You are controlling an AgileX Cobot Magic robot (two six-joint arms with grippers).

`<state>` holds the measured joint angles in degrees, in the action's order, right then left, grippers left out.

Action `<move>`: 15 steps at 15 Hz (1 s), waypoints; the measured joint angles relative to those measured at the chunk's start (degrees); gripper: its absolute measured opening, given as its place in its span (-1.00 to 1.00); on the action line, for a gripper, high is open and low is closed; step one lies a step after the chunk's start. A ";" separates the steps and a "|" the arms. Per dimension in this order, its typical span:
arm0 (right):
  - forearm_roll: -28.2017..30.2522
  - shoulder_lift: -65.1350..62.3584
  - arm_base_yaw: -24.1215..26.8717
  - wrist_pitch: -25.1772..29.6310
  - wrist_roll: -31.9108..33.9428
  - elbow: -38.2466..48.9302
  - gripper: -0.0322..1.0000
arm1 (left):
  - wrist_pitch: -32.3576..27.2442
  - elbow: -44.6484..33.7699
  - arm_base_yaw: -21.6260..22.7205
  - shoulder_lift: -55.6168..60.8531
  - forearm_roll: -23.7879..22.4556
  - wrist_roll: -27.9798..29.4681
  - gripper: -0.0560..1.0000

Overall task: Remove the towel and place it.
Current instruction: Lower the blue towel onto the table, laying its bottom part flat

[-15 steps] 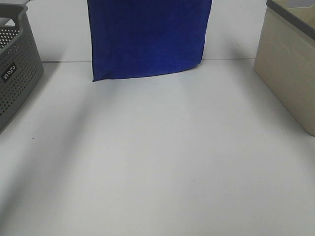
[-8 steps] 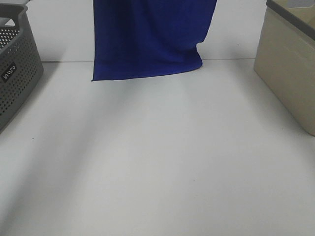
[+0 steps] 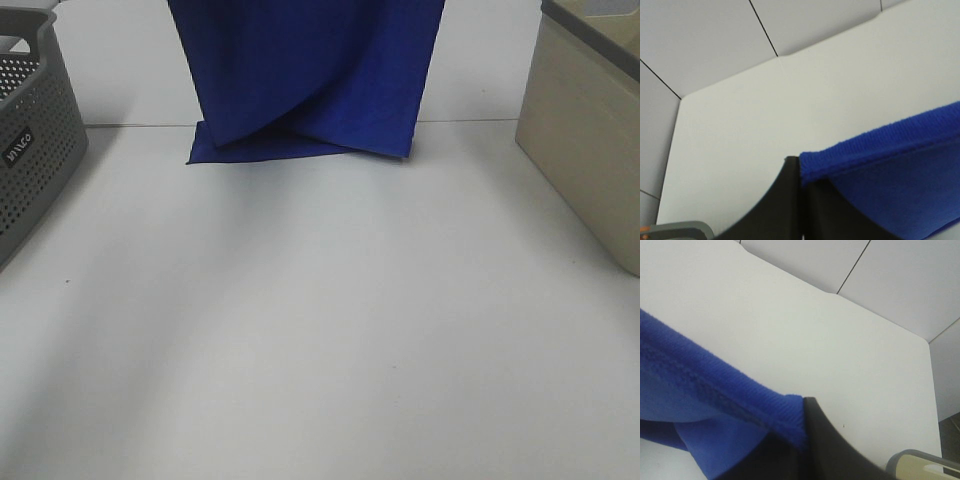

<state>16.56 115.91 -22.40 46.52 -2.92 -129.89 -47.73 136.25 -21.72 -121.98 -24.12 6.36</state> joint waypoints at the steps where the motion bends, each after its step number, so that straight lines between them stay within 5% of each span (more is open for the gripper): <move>1: -0.57 -0.40 0.00 0.97 -0.06 0.00 -0.91 | -3.84 1.49 0.06 0.63 2.41 -2.18 -0.89; 6: -8.82 -6.47 -0.06 9.74 -3.55 0.00 -0.91 | -20.51 6.30 -0.06 7.79 11.17 -10.43 -0.89; 15: -16.16 -13.69 -0.06 20.80 -4.64 -0.06 -0.91 | -21.72 5.16 -0.06 15.24 18.28 -13.24 -0.89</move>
<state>0.40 102.22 -22.46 67.32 -7.56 -129.95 -69.44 141.41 -21.77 -106.74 -5.84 -6.88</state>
